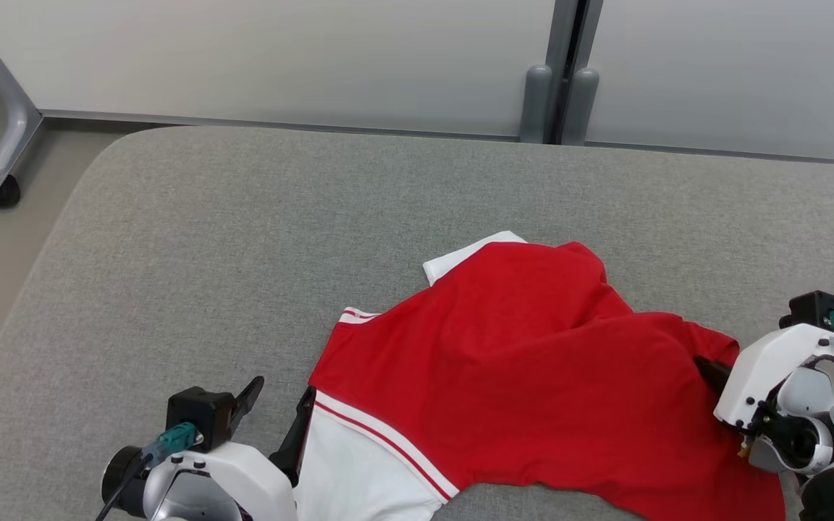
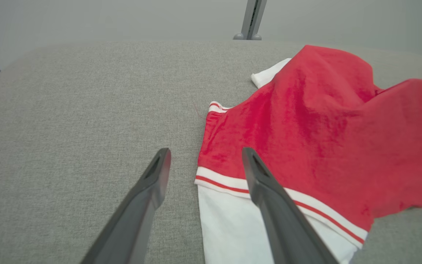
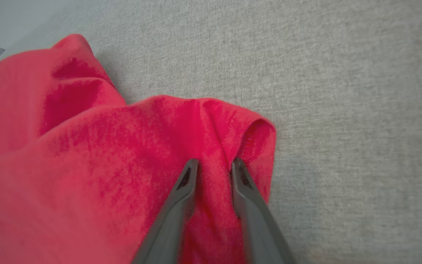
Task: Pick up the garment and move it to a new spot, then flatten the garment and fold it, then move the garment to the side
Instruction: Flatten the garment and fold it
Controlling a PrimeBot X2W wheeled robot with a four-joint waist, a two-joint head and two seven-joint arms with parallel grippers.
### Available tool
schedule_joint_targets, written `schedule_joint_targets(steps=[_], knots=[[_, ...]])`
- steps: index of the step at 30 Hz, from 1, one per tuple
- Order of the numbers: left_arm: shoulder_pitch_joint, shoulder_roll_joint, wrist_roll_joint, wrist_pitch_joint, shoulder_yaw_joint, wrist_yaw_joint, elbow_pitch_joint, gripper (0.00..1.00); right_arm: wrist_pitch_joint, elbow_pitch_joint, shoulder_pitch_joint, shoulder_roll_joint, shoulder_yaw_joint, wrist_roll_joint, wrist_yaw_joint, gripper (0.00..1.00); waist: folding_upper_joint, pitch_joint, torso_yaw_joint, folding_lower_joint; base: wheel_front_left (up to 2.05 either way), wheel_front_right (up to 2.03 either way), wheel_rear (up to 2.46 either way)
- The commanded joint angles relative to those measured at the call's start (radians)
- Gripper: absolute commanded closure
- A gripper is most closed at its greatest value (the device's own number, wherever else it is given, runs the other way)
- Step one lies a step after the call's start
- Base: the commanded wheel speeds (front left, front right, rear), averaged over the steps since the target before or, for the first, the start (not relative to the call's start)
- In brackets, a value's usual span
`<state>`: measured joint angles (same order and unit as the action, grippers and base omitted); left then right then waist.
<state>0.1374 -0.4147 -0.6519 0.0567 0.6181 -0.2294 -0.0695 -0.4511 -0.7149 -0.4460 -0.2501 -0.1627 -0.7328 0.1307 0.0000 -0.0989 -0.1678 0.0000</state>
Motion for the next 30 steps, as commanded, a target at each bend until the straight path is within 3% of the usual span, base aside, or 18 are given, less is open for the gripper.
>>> schedule_joint_targets(steps=[1, 10, 17, 22, 23, 24, 25, 30], knots=[[0.022, 0.001, -0.003, -0.007, 0.000, 0.009, -0.007, 0.00, 0.007, -0.007, -0.012, -0.009, -0.010, -0.002, 0.000, 0.98, 0.0000, -0.007, -0.006, 0.0000, 0.00, 0.00, 0.00], [0.058, 0.023, 0.003, -0.025, 0.012, 0.027, -0.034, 0.00, 0.129, -0.002, -0.109, -0.068, -0.053, 0.007, 0.000, 1.00, 0.0000, -0.068, -0.030, 0.0000, 0.00, 0.00, 0.00], [0.116, 0.046, 0.020, -0.044, 0.027, 0.049, -0.057, 0.00, 0.174, -0.068, -0.255, -0.120, -0.078, 0.010, 0.000, 1.00, 0.0000, -0.150, -0.060, 0.0000, 0.00, 0.00, 0.00], [0.141, 0.057, 0.024, -0.054, 0.032, 0.059, -0.078, 0.00, 0.212, -0.132, -0.320, -0.122, -0.103, 0.006, 0.000, 0.99, 0.0000, -0.165, -0.070, 0.0000, 0.00, 0.00, 0.00], [0.144, 0.059, 0.024, -0.056, 0.032, 0.060, -0.083, 0.00, 0.219, -0.144, -0.328, -0.119, -0.107, 0.001, 0.000, 0.74, 0.0000, -0.164, -0.069, 0.0000, 0.00, 0.00, 0.00], [0.145, 0.061, 0.023, -0.057, 0.033, 0.059, -0.087, 0.00, 0.226, -0.157, -0.333, -0.116, -0.113, -0.004, 0.000, 0.06, 0.0000, -0.161, -0.067, 0.0000, 0.00, 0.00, 0.00], [0.144, 0.063, 0.021, -0.058, 0.033, 0.060, -0.091, 0.00, 0.240, -0.168, -0.338, -0.115, -0.116, -0.005, 0.000, 0.00, 0.0000, -0.157, -0.064, 0.0000, 0.00, 0.00, 0.00], [0.127, 0.059, 0.008, -0.068, 0.030, 0.062, -0.113, 0.00, 0.312, -0.196, -0.313, -0.104, -0.150, -0.007, 0.000, 0.00, 0.0000, -0.107, -0.032, 0.0000, 0.00, 0.00, 0.00]])
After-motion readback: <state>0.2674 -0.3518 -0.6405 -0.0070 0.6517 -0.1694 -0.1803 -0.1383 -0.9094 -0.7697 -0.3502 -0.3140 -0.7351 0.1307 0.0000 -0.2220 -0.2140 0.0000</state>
